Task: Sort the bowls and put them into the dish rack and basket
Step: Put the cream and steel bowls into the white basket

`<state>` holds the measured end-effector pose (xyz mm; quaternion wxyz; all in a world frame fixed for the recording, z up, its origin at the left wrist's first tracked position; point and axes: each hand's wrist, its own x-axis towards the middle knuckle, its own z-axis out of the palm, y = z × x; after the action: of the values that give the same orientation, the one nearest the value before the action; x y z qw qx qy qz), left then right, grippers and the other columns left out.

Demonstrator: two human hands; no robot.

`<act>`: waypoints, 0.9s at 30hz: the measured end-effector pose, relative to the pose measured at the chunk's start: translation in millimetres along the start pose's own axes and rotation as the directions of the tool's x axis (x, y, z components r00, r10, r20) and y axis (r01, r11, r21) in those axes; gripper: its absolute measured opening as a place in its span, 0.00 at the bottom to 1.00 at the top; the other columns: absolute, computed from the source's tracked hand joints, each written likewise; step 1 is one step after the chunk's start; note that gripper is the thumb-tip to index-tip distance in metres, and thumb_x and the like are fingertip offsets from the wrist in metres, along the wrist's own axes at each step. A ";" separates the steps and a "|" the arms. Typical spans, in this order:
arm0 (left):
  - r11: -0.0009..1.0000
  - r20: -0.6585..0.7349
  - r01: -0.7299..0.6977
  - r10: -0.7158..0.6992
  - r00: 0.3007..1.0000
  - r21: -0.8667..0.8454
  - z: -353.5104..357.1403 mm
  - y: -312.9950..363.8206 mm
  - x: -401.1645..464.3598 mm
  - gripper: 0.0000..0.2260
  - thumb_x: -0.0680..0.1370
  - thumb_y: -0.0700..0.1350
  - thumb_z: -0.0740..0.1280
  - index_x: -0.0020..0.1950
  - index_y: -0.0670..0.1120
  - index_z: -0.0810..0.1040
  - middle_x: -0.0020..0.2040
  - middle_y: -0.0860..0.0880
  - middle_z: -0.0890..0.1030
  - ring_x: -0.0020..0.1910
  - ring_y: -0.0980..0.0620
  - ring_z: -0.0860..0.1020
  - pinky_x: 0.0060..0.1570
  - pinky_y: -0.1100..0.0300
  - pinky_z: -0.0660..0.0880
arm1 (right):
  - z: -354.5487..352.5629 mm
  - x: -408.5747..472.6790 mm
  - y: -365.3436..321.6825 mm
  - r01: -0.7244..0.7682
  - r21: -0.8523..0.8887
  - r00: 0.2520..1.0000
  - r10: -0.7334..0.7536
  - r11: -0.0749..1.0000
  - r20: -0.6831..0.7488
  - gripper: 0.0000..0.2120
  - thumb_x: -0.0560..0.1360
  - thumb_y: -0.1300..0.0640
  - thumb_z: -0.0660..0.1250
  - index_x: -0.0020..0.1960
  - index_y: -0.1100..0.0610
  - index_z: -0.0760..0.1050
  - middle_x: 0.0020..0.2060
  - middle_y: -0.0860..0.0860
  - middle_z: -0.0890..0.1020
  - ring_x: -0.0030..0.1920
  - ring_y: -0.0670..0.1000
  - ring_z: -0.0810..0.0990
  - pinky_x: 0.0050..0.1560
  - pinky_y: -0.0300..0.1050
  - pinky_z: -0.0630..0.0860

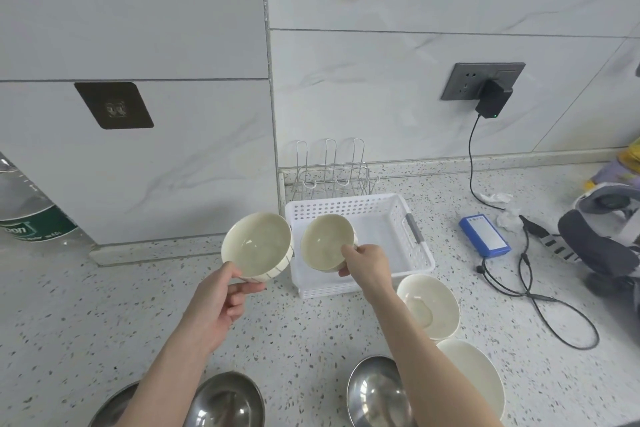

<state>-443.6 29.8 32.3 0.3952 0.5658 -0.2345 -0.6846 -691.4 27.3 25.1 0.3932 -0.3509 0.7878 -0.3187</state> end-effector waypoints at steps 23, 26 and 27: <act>1.000 0.011 0.015 -0.015 1.000 -0.004 3.5 -4.4 -0.4 0.12 0.77 0.40 0.60 0.60 0.43 0.75 0.42 0.35 0.85 0.21 0.58 0.62 0.18 0.67 0.63 | 4.6 -10.3 12.1 -0.032 -0.075 0.993 0.040 0.997 0.111 0.13 0.70 0.52 0.60 0.37 0.59 0.79 0.27 0.47 0.84 0.21 0.44 0.65 0.27 0.38 0.66; 1.000 -0.001 0.018 -0.018 1.000 -0.014 3.7 -3.7 0.2 0.12 0.77 0.39 0.60 0.59 0.43 0.75 0.42 0.35 0.85 0.20 0.58 0.62 0.17 0.67 0.63 | 4.3 -6.9 12.7 -0.032 -0.072 0.990 0.042 0.997 0.135 0.13 0.70 0.52 0.60 0.37 0.60 0.78 0.27 0.49 0.84 0.24 0.46 0.65 0.28 0.39 0.66; 1.000 -0.004 0.020 -0.020 1.000 -0.017 3.8 -3.6 0.4 0.12 0.76 0.39 0.60 0.59 0.43 0.75 0.41 0.35 0.85 0.20 0.58 0.62 0.17 0.67 0.63 | 3.7 -5.3 12.4 -0.035 -0.068 0.989 0.044 0.997 0.144 0.13 0.70 0.52 0.60 0.36 0.60 0.77 0.27 0.50 0.84 0.24 0.46 0.66 0.29 0.39 0.66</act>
<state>-448.2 31.1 30.2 0.3935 0.5663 -0.2223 -0.6893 -689.6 37.6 15.8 0.4441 -0.3700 0.7740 -0.2585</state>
